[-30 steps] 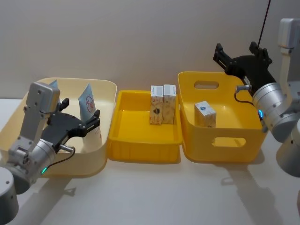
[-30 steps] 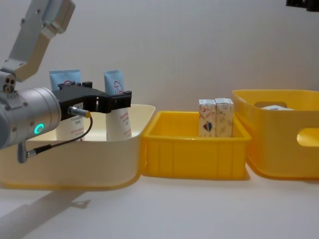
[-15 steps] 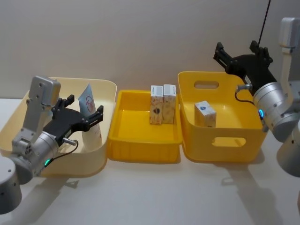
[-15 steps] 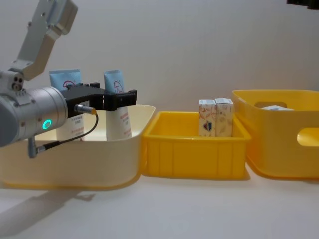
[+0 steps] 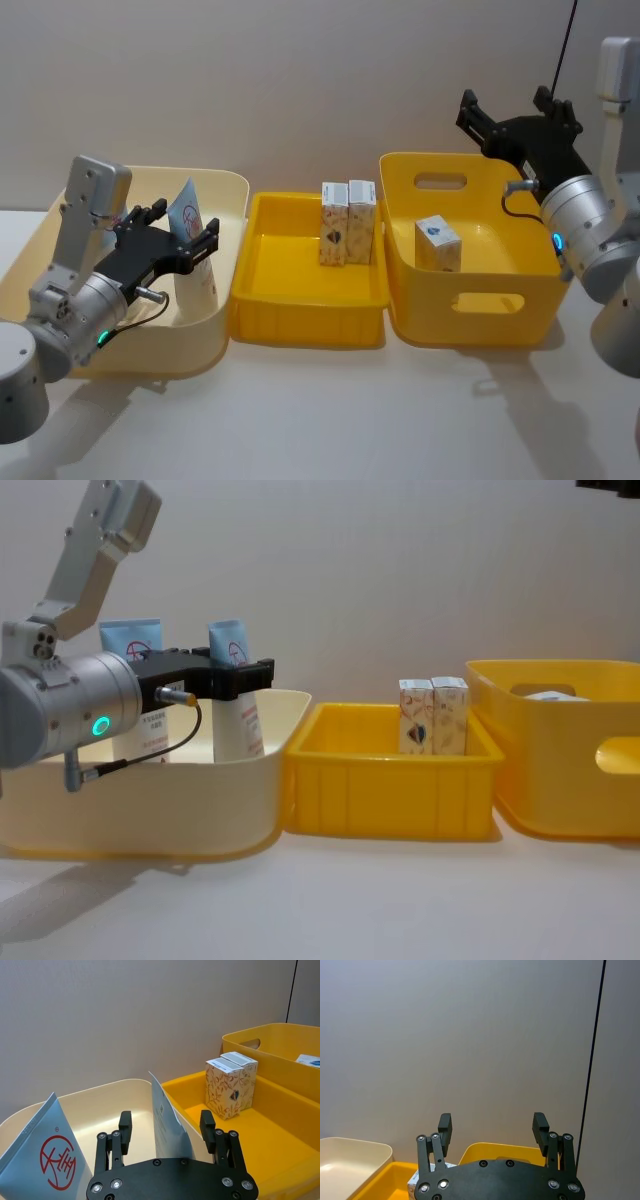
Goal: Bimanual collaborative sorting of washing and personal care products
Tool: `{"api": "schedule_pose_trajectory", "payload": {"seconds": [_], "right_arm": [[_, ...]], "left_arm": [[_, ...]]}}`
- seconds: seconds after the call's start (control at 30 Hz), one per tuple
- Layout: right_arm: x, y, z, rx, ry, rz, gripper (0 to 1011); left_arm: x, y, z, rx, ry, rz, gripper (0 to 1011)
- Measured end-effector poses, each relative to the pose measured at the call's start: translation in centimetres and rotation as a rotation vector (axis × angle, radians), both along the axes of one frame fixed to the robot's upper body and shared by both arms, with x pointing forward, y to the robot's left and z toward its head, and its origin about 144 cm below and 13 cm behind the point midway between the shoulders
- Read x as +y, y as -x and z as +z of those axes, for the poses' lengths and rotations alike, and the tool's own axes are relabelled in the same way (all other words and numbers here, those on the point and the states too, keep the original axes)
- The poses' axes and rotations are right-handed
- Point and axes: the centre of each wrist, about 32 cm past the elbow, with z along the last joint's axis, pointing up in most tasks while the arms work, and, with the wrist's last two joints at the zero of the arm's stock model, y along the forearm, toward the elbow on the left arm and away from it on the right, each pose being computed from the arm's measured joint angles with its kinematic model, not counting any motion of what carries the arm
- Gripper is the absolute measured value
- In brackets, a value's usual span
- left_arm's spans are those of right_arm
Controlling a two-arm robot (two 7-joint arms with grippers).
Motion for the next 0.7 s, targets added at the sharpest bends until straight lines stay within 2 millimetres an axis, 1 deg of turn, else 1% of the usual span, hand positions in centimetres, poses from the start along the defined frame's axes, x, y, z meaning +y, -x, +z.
{"api": "schedule_pose_trajectory", "payload": {"seconds": [0.03,0.07,0.1,0.13,0.17,0.27,0.3,0.37,0.4,0.47,0.5,0.53,0.57,0.6,0.63,0.7], "right_arm": [[0.00,0.00,0.00,0.000,0.000,0.000,1001],[0.00,0.00,0.00,0.000,0.000,0.000,1001],[0.00,0.00,0.00,0.000,0.000,0.000,1001],[0.00,0.00,0.00,0.000,0.000,0.000,1001],[0.00,0.00,0.00,0.000,0.000,0.000,1001],[0.00,0.00,0.00,0.000,0.000,0.000,1001],[0.00,0.00,0.00,0.000,0.000,0.000,1001],[0.00,0.00,0.00,0.000,0.000,0.000,1001],[0.00,0.00,0.00,0.000,0.000,0.000,1001],[0.00,0.00,0.00,0.000,0.000,0.000,1001],[0.00,0.00,0.00,0.000,0.000,0.000,1001],[0.00,0.00,0.00,0.000,0.000,0.000,1001],[0.00,0.00,0.00,0.000,0.000,0.000,1001],[0.00,0.00,0.00,0.000,0.000,0.000,1001],[0.01,0.00,0.00,0.000,0.000,0.000,1001],[0.00,0.00,0.00,0.000,0.000,0.000,1001]], "left_arm": [[0.00,-0.03,0.00,0.000,0.000,-0.001,862],[0.00,-0.09,0.00,0.001,0.000,-0.002,822],[0.00,-0.12,0.00,0.001,0.001,-0.002,813],[0.00,-0.14,0.00,0.001,0.001,-0.002,764],[0.01,-0.19,0.00,0.002,0.001,-0.003,748],[0.01,-0.25,0.00,0.002,0.001,-0.004,629],[0.01,-0.29,0.02,0.002,0.001,-0.005,629],[0.00,-0.31,0.01,0.002,0.002,-0.005,571],[0.01,-0.34,0.01,0.002,0.002,-0.006,510],[0.01,-0.37,0.02,0.002,0.002,-0.006,449],[0.01,-0.37,0.02,0.002,0.002,-0.006,449],[0.01,-0.39,0.01,0.003,0.002,-0.006,385],[0.01,-0.40,0.00,0.003,0.001,-0.006,362],[0.02,-0.42,0.00,0.003,0.001,-0.006,302],[0.02,-0.43,0.01,0.003,0.001,-0.007,302],[0.02,-0.44,0.01,0.003,0.001,-0.007,248]]}}
